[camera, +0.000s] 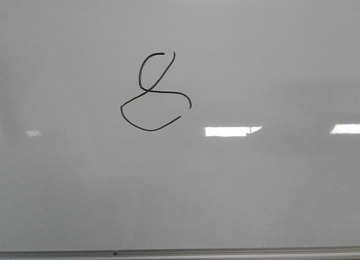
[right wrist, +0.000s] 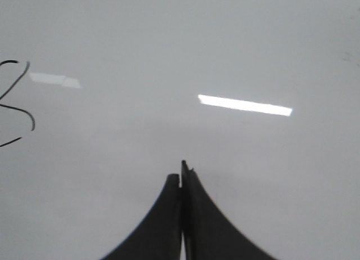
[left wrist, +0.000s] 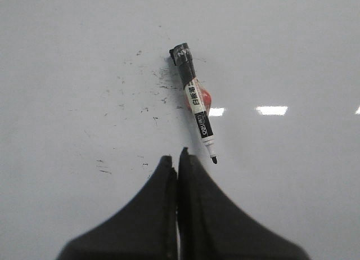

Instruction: Write number 8 on whiteboard

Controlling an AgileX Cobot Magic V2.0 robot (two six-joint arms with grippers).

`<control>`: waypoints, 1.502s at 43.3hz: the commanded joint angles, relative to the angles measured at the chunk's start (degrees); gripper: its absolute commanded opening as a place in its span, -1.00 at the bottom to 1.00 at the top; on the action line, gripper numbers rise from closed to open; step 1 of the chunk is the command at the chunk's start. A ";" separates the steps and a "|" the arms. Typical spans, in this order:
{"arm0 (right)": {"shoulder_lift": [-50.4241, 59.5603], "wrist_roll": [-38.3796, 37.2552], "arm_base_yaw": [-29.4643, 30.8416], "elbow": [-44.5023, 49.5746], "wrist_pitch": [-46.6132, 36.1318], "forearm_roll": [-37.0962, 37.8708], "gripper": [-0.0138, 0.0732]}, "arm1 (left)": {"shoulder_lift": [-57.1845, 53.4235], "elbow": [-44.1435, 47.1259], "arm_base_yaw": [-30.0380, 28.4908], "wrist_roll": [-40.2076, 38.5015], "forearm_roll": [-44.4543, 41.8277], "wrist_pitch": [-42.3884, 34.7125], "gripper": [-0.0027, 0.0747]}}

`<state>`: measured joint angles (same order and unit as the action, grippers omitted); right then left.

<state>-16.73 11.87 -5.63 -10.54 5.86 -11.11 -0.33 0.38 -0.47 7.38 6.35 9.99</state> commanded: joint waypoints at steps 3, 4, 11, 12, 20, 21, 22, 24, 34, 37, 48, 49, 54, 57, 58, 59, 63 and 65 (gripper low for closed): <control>4.41 -9.73 4.54 2.35 -5.41 7.89 -0.84 | -1.19 0.20 -0.16 -0.60 0.60 -4.09 -0.98; 5.38 -9.73 5.22 3.05 -5.35 7.89 -0.84 | -1.19 0.20 -0.16 -0.60 0.60 -4.09 -0.98; 12.05 -9.73 9.60 7.76 -2.25 7.83 -0.84 | -1.19 0.20 -0.16 -0.60 0.60 -4.09 -0.98; 12.59 -9.73 10.02 8.40 -1.55 7.83 -0.84 | -1.19 0.20 -0.16 -0.60 0.60 -4.09 -0.98; 18.44 -9.73 10.75 11.97 2.31 7.83 -0.84 | -1.19 0.20 -0.16 -0.60 0.60 -4.09 -0.98; 18.53 -9.84 10.75 11.90 2.98 7.83 -0.84 | -1.19 0.20 -0.16 -0.60 0.60 -4.09 -0.98; 18.40 -9.84 10.75 11.90 2.81 7.83 -0.84 | -1.19 0.20 -0.16 -0.60 0.60 -4.09 -0.98; 18.34 -9.97 10.75 11.90 2.74 7.83 -0.84 | -1.19 0.20 -0.16 -0.60 0.60 -4.09 -0.98; 18.40 -10.17 10.75 11.90 2.74 7.64 -0.84 | -1.08 0.20 -0.16 -0.60 0.60 -4.09 -0.98; 18.40 -10.17 10.75 11.90 2.74 7.64 -0.84 | -1.08 0.20 -0.16 -0.60 0.60 -4.09 -0.98; 18.40 -10.17 10.75 11.90 2.74 7.64 -0.84 | -1.08 0.20 -0.16 -0.60 0.60 -4.09 -0.98; 18.40 -10.17 10.75 11.90 2.74 7.64 -0.84 | -1.08 0.20 -0.16 -0.60 0.60 -4.09 -0.98; 18.40 -10.17 10.75 11.90 2.74 7.64 -0.84 | -1.08 0.20 -0.16 -0.60 0.60 -4.09 -0.98; 18.40 -10.17 10.75 11.90 2.74 7.64 -0.84 | -1.08 0.20 -0.16 -0.60 0.60 -4.09 -0.98; 18.40 -10.17 10.75 11.90 2.74 7.64 -0.84 | -1.08 0.20 -0.16 -0.60 0.60 -4.09 -0.98; 18.40 -10.17 10.75 11.90 2.74 7.64 -0.84 | -1.08 0.20 -0.16 -0.60 0.60 -4.09 -0.98; 18.40 -10.17 10.75 11.90 2.74 7.64 -0.84 | -1.08 0.20 -0.16 -0.60 0.60 -4.09 -0.98; 18.40 -10.17 10.75 11.90 2.74 7.64 -0.84 | -1.08 0.20 -0.16 -0.60 0.60 -4.09 -0.98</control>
<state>0.52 1.75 4.82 1.57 12.74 -3.76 -0.33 0.38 -0.47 7.38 6.35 10.02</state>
